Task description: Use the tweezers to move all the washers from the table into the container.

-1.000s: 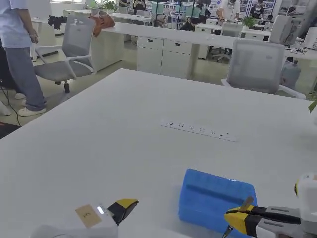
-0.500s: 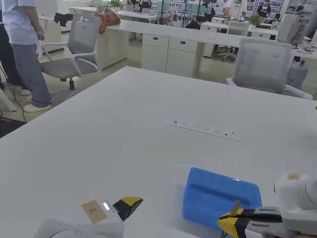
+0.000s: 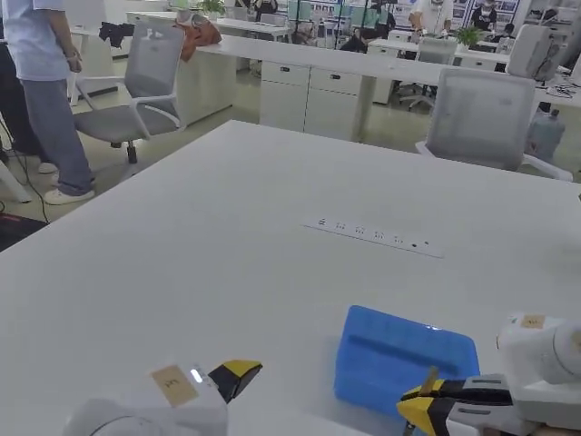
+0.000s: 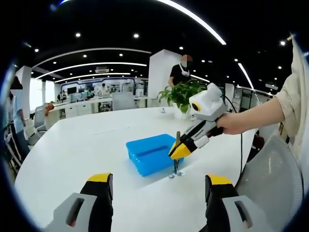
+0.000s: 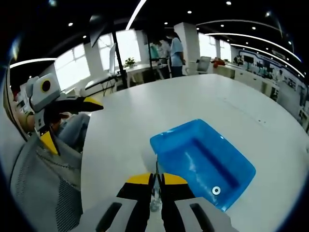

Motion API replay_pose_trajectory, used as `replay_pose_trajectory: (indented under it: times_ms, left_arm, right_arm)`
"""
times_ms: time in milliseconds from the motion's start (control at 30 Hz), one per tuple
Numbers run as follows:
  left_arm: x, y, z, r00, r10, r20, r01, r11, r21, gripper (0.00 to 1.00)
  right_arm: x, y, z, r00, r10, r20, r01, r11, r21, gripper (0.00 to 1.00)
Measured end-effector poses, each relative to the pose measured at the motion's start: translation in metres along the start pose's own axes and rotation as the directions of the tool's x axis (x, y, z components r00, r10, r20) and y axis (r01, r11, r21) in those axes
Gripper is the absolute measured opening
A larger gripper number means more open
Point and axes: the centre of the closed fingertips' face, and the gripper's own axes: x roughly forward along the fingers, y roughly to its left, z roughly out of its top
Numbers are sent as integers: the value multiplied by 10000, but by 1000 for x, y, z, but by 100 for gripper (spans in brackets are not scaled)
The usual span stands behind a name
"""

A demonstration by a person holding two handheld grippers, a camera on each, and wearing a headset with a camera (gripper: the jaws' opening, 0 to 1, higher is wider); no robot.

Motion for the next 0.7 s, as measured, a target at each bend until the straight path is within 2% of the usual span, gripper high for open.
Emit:
replay_pose_trajectory:
  times_ms: [67,133,367,467,700]
  left_arm:
    - [0,0,0,10000,-20,-7,20,10000,-9,79]
    - [0,0,0,10000,-18,-15,18,10000,-1,79]
    - [0,0,-1,10000,-11,-32,11,10000,10,79]
    - [0,-1,-1,10000,-39,-19,39,10000,8,79]
    - [0,-1,-1,10000,-56,-41,56,10000,22,79]
  right_arm:
    - [-1,-2,0,9999,-123,14,123,9999,-4,3]
    - [0,-1,-1,10000,-40,19,40,9998,200,4]
    - [-3,-6,2,9994,-332,132,331,9994,108,3]
    - [-3,-8,0,9991,-422,19,422,9991,37,3]
    - [-2,-3,-5,9993,-347,-137,347,9994,-58,3]
